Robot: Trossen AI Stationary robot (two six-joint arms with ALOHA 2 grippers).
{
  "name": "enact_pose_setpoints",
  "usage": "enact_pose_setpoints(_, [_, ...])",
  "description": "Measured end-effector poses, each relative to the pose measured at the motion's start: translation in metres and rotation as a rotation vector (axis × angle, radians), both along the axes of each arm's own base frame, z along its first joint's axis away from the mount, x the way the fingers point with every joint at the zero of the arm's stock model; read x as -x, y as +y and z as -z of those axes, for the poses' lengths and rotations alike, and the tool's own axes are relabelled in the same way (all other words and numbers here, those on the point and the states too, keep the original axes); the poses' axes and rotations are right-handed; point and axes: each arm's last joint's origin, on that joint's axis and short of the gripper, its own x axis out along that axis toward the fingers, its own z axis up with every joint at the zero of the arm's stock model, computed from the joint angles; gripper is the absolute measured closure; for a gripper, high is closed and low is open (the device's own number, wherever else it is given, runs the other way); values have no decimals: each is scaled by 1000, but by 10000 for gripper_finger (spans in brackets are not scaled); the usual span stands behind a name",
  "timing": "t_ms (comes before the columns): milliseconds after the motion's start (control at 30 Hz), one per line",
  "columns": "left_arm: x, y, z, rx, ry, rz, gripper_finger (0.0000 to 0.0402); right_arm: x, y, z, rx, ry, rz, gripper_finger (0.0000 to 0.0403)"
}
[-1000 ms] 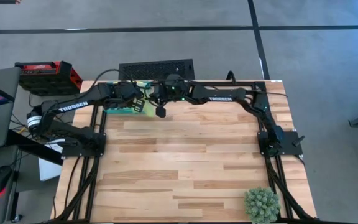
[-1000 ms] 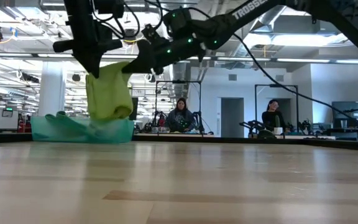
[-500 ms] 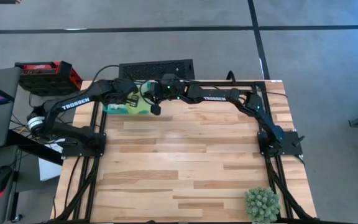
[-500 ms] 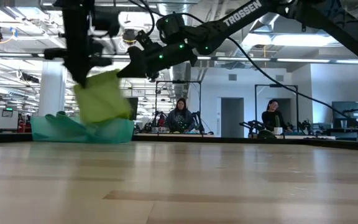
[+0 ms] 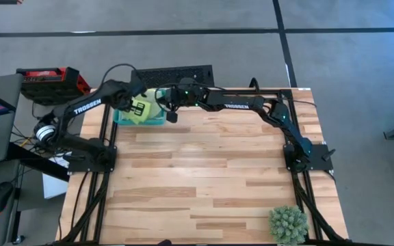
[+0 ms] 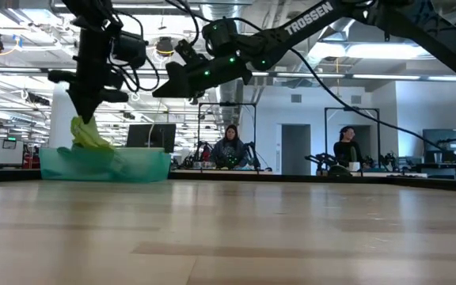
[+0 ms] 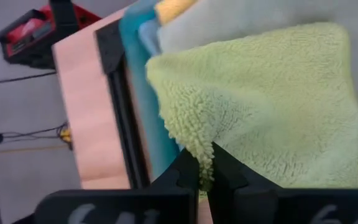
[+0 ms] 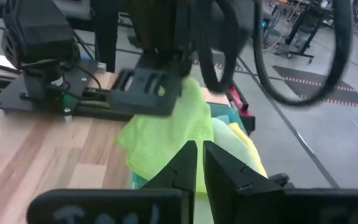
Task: Fold microfiber towels
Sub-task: Stack the folded light green microfiber on top of the green microfiber towel
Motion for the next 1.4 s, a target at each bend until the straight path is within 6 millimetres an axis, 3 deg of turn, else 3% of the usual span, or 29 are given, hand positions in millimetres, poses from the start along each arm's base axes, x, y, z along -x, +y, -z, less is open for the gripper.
enact_pose_setpoints(300, [-5,8,15,119,16,30,401,3,-1,-4,-54,12,18,334])
enact_pose_setpoints(600, [-4,6,17,150,58,34,382,7,0,-12,-55,14,21,249])
enact_pose_setpoints(833, [-3,7,16,156,71,65,326,9,0,-13,-63,37,23,188])
enact_pose_setpoints(1033, [1,6,16,181,79,23,259,16,2,-20,-80,95,32,168])
enact_pose_setpoints(1167, [3,2,1,211,68,-49,236,27,2,-36,-84,123,57,169])
enact_pose_setpoints(1400, [0,5,-45,160,9,-43,230,43,0,-61,-89,135,72,170])
